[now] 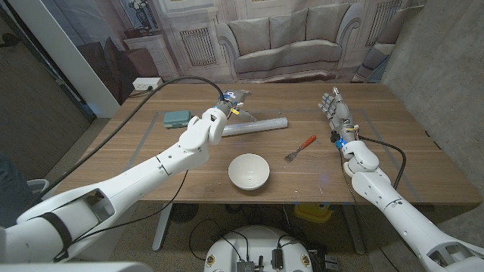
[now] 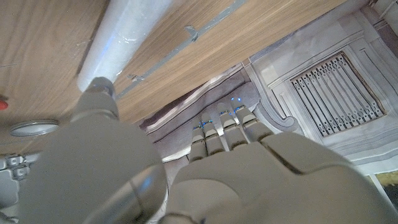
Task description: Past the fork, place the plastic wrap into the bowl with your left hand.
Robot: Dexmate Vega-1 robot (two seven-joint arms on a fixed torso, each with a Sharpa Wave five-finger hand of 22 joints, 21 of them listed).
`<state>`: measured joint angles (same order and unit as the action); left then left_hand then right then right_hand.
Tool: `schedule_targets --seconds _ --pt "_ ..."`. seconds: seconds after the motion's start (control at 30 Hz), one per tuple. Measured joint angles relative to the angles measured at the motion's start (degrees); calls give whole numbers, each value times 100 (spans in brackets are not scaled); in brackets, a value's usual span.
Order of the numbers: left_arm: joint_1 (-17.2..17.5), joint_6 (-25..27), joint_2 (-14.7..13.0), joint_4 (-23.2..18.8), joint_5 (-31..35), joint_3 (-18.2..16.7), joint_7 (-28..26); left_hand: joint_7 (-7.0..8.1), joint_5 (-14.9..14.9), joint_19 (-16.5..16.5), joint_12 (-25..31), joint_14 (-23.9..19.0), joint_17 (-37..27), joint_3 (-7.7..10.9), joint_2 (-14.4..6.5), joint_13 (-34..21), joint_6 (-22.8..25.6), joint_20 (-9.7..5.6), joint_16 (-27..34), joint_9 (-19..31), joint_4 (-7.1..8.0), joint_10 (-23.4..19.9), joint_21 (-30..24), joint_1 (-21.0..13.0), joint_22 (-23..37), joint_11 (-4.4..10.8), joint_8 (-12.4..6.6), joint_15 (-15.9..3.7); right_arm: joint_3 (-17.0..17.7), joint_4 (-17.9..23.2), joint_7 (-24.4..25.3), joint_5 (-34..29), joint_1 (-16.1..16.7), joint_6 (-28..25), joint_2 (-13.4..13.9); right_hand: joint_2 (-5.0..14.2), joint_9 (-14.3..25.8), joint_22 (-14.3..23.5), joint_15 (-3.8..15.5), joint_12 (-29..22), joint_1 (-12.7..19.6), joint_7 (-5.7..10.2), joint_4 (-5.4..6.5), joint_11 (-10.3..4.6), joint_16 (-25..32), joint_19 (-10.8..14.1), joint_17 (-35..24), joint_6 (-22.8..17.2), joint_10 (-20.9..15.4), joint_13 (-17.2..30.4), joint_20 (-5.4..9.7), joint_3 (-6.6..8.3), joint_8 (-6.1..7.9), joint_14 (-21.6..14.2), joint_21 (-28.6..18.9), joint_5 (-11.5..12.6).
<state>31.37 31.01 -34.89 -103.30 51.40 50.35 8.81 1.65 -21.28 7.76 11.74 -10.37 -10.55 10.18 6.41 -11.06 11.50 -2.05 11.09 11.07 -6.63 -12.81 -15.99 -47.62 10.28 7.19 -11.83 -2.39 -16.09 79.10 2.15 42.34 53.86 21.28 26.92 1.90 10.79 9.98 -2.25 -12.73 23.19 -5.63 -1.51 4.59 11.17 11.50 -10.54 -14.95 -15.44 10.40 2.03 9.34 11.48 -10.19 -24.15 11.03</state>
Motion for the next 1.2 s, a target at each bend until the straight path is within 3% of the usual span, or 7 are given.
schedule_targets --seconds 0.4,1.2 --pt "-215 23 158 241 26 199 351 0 0 4 0 0 0 0 -31 0 0 -5 0 -1 0 -1 34 -31 0 -1 0 0 20 49 9 12 6 -40 44 24 0 0 0 0 -24 0 0 21 0 32 1 0 -21 0 32 0 0 0 21 0" --pt "-336 123 338 524 -166 382 466 -23 0 30 0 0 1 -40 -62 1 23 -10 0 -1 -7 -20 77 -107 -1 -20 -1 0 27 0 -70 70 -48 -107 56 23 0 0 0 24 -23 0 -16 21 0 32 1 0 -21 16 32 -17 0 1 86 0"
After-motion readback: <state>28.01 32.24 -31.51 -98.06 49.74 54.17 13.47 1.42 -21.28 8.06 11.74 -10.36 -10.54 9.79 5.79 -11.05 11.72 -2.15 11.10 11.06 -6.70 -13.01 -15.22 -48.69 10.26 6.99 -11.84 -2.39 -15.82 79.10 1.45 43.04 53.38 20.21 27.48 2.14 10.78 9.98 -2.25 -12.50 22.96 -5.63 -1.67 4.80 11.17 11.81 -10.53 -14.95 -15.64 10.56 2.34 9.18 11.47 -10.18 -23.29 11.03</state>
